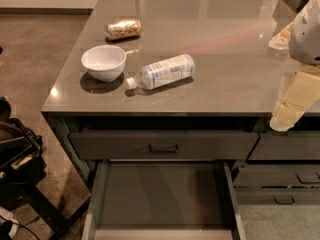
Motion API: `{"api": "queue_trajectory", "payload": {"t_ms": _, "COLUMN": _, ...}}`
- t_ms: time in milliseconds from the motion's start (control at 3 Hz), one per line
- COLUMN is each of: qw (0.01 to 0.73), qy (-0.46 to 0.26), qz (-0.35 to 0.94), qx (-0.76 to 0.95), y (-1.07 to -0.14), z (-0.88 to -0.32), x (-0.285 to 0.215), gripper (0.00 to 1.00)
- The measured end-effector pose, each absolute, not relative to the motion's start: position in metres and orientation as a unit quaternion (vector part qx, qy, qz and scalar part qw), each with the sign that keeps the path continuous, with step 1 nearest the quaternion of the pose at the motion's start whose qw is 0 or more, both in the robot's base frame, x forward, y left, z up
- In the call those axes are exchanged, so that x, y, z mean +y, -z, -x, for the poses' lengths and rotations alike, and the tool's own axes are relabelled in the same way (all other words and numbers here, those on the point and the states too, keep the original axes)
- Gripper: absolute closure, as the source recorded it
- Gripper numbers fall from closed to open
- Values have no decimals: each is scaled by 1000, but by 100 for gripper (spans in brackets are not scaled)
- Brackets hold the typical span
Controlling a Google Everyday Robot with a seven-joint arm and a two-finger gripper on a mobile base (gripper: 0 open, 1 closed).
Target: Place blue plastic bottle into middle drawer
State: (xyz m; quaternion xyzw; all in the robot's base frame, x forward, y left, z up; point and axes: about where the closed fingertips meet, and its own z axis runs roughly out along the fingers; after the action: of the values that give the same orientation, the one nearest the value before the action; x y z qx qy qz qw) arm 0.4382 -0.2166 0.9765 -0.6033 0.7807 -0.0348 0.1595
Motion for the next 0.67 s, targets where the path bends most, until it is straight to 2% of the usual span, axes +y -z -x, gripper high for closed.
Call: {"api": "queue_trajectory", "payload": {"t_ms": 667, "qw": 176, "qy": 24, "qz": 612, "qx": 771, "y": -974, "z": -451, "x": -216, "gripper": 0}}
